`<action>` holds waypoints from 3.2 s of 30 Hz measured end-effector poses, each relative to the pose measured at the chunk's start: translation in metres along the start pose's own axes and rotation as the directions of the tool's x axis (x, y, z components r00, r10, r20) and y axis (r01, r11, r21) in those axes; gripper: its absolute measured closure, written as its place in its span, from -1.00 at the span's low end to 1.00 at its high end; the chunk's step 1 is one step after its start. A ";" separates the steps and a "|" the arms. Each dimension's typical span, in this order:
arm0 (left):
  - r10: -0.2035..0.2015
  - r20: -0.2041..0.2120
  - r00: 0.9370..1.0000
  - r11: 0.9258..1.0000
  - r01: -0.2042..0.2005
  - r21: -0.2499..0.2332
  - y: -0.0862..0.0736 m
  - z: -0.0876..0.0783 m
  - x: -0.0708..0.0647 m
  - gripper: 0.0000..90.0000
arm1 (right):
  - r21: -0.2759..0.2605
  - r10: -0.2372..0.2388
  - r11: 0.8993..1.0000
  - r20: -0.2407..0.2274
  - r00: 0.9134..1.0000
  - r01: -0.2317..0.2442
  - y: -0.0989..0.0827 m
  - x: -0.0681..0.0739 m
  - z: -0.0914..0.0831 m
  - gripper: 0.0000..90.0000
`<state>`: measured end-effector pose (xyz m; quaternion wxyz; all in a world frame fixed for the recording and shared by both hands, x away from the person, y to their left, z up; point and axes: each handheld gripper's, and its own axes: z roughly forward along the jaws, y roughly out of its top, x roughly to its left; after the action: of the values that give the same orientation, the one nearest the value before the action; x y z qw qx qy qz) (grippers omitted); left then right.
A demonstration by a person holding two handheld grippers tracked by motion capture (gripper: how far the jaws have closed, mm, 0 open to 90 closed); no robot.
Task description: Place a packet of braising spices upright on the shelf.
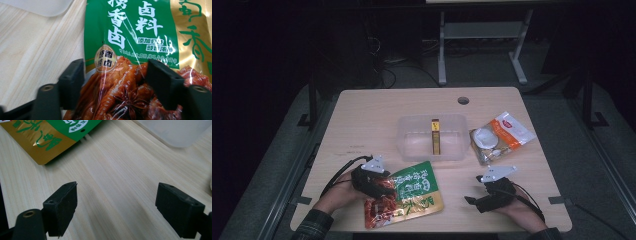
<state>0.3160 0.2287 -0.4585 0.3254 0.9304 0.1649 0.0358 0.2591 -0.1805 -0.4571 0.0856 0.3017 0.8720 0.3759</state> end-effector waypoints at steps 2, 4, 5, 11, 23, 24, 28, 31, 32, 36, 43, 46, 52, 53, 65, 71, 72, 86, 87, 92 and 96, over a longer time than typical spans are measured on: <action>0.013 -0.001 1.000 1.000 -0.013 0.005 0.001 -0.001 -0.002 0.00 | 0.000 0.002 1.000 0.001 1.000 -0.002 0.000 0.000 0.000 -0.61; 0.025 -0.003 1.000 1.000 -0.025 0.018 0.002 -0.002 -0.004 0.20 | 0.000 0.000 1.000 0.001 1.000 0.000 0.000 0.000 0.000 -0.61; 0.022 -0.004 1.000 1.000 -0.022 0.021 0.003 -0.002 -0.005 0.32 | 0.000 0.001 1.000 0.001 1.000 -0.001 0.000 0.000 0.000 -0.61; 0.031 -0.018 0.999 0.998 -0.030 0.054 0.007 -0.002 -0.009 0.81 | 0.000 0.001 1.000 0.003 1.000 -0.001 0.000 0.000 0.000 -0.61; -0.030 -0.011 0.999 0.999 0.030 0.029 0.006 -0.005 -0.007 0.98 | -0.005 -0.003 1.000 0.006 1.000 0.003 0.000 -0.001 -0.001 -0.61; -0.042 -0.006 0.999 0.999 0.042 0.010 0.005 -0.005 -0.008 0.99 | -0.005 -0.002 1.000 0.004 1.000 0.002 0.000 -0.001 -0.001 -0.61; -0.059 0.025 0.998 0.997 0.060 -0.044 0.005 -0.013 -0.006 0.99 | -0.006 0.001 1.000 -0.003 1.000 -0.001 -0.001 -0.002 0.000 -0.61; -0.080 0.028 0.996 0.992 0.082 -0.100 0.006 -0.018 -0.005 0.99 | -0.005 0.011 1.000 -0.008 1.000 -0.011 -0.001 -0.002 -0.001 -0.62; -0.080 0.027 0.996 0.990 0.083 -0.112 0.007 -0.021 -0.004 0.99 | -0.005 0.015 1.000 -0.009 1.000 -0.015 -0.001 -0.003 0.000 -0.63; -0.125 0.015 0.992 0.971 0.125 -0.202 0.009 -0.029 -0.003 0.99 | -0.007 0.017 1.000 -0.036 0.999 -0.018 0.000 -0.002 0.000 -0.66; -0.158 0.009 0.987 0.944 0.154 -0.291 0.014 -0.038 -0.006 0.99 | -0.048 0.046 0.998 -0.091 0.995 -0.050 0.008 0.002 0.000 -0.69; -0.171 -0.004 0.985 0.935 0.161 -0.316 0.017 -0.041 -0.007 0.99 | -0.061 0.057 0.996 -0.110 0.992 -0.064 0.012 0.003 0.004 -0.70; -0.196 -0.012 0.981 0.912 0.178 -0.370 0.022 -0.046 -0.010 1.00 | -0.099 0.049 0.993 -0.163 0.985 -0.066 0.030 0.012 0.013 -0.70; -0.195 -0.015 0.981 0.909 0.175 -0.379 0.022 -0.047 -0.010 1.00 | -0.107 0.048 0.992 -0.172 0.984 -0.067 0.033 0.013 0.015 -0.70; -0.224 -0.029 0.974 0.875 0.188 -0.447 0.027 -0.053 -0.012 0.99 | -0.192 0.006 0.980 -0.209 0.978 -0.047 0.066 0.023 0.036 -0.60; -0.229 -0.018 0.973 0.858 0.194 -0.476 0.027 -0.056 -0.013 0.99 | -0.248 0.025 0.965 -0.246 0.969 -0.088 0.080 0.021 0.047 -0.35; -0.232 -0.019 0.972 0.856 0.195 -0.479 0.027 -0.057 -0.013 0.99 | -0.252 0.020 0.964 -0.247 0.969 -0.084 0.082 0.021 0.048 -0.28; -0.238 -0.026 0.971 0.847 0.194 -0.495 0.027 -0.057 -0.014 0.99 | -0.316 0.050 0.934 -0.350 0.935 -0.168 0.093 0.018 0.057 0.86; -0.232 -0.029 0.972 0.851 0.188 -0.491 0.027 -0.057 -0.014 0.99 | -0.318 0.045 0.934 -0.345 0.938 -0.162 0.093 0.018 0.056 0.90; -0.216 -0.032 0.976 0.857 0.174 -0.484 0.029 -0.055 -0.017 0.98 | -0.303 0.052 0.938 -0.356 0.933 -0.168 0.096 0.014 0.050 0.98; -0.199 -0.062 0.978 0.887 0.152 -0.436 0.029 -0.052 -0.019 0.94 | -0.296 0.018 0.946 -0.355 0.935 -0.131 0.099 0.012 0.043 0.99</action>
<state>0.2976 0.2321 -0.3993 0.5149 0.8139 0.2534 0.0904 0.3118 -0.0945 -0.4162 -0.0371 0.2462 0.7898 0.5605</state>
